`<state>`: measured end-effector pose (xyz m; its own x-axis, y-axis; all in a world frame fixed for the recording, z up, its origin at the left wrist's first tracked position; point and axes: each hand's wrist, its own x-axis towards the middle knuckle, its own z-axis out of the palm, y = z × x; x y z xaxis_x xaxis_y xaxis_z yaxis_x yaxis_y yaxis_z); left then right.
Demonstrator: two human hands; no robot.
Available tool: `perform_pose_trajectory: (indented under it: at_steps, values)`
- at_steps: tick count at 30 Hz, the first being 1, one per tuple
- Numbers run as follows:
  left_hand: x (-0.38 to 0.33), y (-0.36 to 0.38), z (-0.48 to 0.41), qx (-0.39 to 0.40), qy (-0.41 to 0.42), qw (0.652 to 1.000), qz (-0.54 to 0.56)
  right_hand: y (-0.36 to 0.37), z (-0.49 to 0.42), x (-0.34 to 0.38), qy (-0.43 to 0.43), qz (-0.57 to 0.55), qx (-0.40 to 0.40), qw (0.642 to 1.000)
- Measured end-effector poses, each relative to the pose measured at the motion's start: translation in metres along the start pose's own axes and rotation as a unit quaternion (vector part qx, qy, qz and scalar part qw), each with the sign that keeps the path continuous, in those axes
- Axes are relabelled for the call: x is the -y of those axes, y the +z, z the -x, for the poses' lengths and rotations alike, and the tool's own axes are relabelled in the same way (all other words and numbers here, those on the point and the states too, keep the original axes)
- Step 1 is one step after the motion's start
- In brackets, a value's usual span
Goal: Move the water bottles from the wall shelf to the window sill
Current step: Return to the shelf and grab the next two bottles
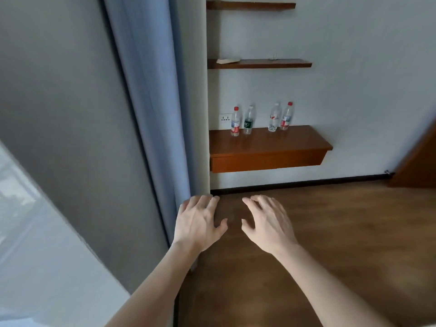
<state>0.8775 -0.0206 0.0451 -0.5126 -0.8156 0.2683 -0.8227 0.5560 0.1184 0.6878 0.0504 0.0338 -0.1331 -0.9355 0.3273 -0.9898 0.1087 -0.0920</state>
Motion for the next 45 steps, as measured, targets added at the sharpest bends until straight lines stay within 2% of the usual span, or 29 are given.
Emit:
perform_pose_trajectory:
  at_steps: [9, 20, 26, 33, 45]
  values:
    - [-0.009, 0.036, -0.151, 0.024, 0.073, 0.997, 0.024, 0.02, -0.081, -0.069, 0.11, 0.022, 0.015, 0.994]
    - [-0.071, 0.103, -0.31, 0.051, 0.111, 0.992, 0.04, 0.062, -0.168, -0.19, 0.215, 0.013, 0.016, 0.976]
    - [-0.109, 0.145, -0.419, 0.065, 0.116, 0.991, 0.029, 0.083, -0.252, -0.287, 0.217, -0.001, 0.025, 0.976]
    - [-0.138, 0.181, -0.519, 0.057, 0.085, 0.994, 0.026, 0.104, -0.345, -0.375, 0.176, -0.007, 0.052, 0.983]
    - [-0.104, 0.23, -0.633, 0.069, -0.004, 0.998, -0.003, 0.159, -0.492, -0.423, 0.095, -0.059, 0.075, 0.991]
